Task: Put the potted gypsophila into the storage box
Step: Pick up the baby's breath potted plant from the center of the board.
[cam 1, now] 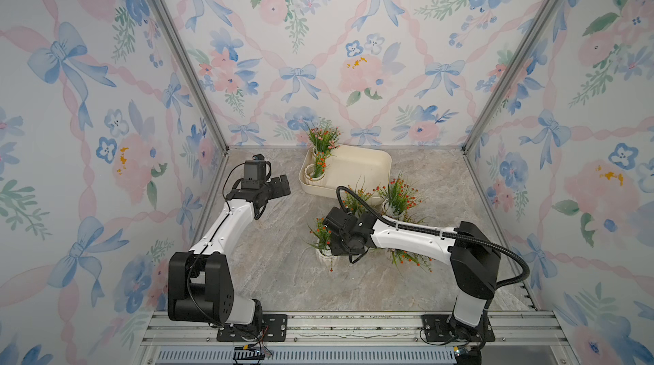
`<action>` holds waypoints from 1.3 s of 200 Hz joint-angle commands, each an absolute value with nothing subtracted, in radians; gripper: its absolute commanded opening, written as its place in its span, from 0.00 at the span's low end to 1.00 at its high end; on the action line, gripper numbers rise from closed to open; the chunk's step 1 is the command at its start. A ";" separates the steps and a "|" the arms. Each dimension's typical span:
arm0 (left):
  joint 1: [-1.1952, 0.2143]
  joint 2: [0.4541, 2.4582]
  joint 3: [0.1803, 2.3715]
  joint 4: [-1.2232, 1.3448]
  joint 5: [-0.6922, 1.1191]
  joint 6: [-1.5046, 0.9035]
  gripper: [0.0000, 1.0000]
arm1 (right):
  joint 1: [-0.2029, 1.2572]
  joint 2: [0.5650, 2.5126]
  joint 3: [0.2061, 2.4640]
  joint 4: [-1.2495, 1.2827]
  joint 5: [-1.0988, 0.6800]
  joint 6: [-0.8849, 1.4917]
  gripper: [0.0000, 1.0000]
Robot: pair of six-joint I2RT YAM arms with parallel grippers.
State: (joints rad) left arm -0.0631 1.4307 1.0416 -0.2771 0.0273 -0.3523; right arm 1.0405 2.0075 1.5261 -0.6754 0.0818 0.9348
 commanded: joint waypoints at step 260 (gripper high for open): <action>-0.058 1.437 1.028 -0.273 0.029 -0.339 0.98 | 1.055 2.058 1.634 -0.772 0.124 0.857 0.14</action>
